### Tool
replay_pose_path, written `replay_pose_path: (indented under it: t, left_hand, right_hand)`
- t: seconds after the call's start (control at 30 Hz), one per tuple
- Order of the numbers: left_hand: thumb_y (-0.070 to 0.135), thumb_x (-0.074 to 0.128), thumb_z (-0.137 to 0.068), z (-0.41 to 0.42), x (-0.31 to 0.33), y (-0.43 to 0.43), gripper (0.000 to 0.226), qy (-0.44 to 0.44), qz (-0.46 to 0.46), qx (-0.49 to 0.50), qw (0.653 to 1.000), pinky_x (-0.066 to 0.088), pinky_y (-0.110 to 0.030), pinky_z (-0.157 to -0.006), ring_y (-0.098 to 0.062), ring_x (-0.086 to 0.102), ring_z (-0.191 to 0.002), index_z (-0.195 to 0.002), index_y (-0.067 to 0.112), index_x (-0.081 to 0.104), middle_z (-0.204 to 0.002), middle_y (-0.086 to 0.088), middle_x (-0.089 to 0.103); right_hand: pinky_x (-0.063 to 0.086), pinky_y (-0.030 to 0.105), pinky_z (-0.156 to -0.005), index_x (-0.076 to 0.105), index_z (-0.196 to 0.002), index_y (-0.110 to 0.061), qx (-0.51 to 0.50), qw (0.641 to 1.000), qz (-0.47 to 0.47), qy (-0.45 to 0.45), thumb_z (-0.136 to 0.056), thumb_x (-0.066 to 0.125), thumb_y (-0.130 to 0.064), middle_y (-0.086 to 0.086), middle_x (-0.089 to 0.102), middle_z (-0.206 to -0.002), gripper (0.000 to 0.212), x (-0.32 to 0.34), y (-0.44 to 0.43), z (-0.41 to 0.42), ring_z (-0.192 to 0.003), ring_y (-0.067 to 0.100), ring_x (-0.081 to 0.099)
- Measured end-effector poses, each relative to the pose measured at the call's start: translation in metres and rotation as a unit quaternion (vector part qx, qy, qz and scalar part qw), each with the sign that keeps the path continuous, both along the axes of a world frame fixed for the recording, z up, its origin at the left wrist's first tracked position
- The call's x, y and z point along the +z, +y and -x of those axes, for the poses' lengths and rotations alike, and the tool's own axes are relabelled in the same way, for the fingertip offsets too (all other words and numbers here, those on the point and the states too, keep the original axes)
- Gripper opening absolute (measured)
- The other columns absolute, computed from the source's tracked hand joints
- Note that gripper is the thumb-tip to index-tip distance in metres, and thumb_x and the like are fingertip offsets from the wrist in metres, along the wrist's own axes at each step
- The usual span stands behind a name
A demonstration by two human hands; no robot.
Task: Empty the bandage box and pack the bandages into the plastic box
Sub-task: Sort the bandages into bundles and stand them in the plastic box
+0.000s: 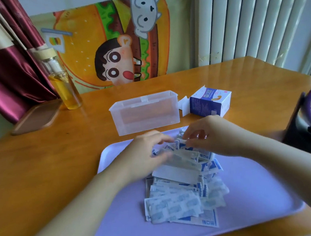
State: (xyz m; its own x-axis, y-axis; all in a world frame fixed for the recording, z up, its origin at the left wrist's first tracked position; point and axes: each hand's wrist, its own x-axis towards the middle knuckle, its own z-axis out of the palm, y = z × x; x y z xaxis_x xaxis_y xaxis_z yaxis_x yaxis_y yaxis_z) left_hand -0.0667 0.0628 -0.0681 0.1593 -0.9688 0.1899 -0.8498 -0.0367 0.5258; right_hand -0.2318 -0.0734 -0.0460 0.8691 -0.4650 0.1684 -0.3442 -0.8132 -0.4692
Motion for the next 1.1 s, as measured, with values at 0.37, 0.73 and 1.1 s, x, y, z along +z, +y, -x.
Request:
replay_pose_path:
  t: [0.37, 0.73, 1.1]
  left_hand:
    - [0.052, 0.071, -0.073, 0.010, -0.011, 0.021, 0.052, -0.089, -0.098, 0.004, 0.991, 0.037, -0.020, -0.092, 0.005, 0.036, -0.106, -0.113, 0.043, 0.038, -0.113, 0.023, 0.029]
    - [0.040, 0.074, -0.077, 0.013, -0.008, 0.021, 0.025, -0.014, -0.123, 0.010, 0.992, 0.046, -0.029, -0.086, 0.006, 0.048, -0.093, -0.090, 0.030, 0.054, -0.104, 0.021, 0.030]
    - [0.006, 0.067, -0.077, -0.011, -0.008, 0.034, 0.041, -0.114, 0.081, 0.070, 0.988, 0.027, -0.010, -0.086, 0.000, 0.033, -0.094, -0.067, 0.043, 0.052, -0.103, 0.026, 0.042]
  right_hand:
    - [0.041, 0.020, -0.060, 0.056, -0.110, -0.029, 0.026, 0.991, -0.008, 0.133, -0.076, 0.071, -0.046, -0.017, 0.051, -0.076, 0.041, -0.019, 0.028, 0.002, -0.070, 0.004, 0.049]
    - [0.033, 0.018, -0.051, 0.051, -0.067, -0.028, 0.022, 0.985, -0.080, 0.149, -0.084, 0.064, -0.039, -0.011, 0.052, -0.066, 0.025, -0.018, 0.025, -0.004, -0.058, 0.005, 0.045]
    - [0.045, 0.021, -0.060, 0.062, -0.081, -0.023, -0.055, 0.993, -0.095, 0.034, -0.085, 0.065, -0.030, -0.007, 0.061, -0.067, 0.009, -0.008, 0.010, 0.009, -0.057, 0.006, 0.054]
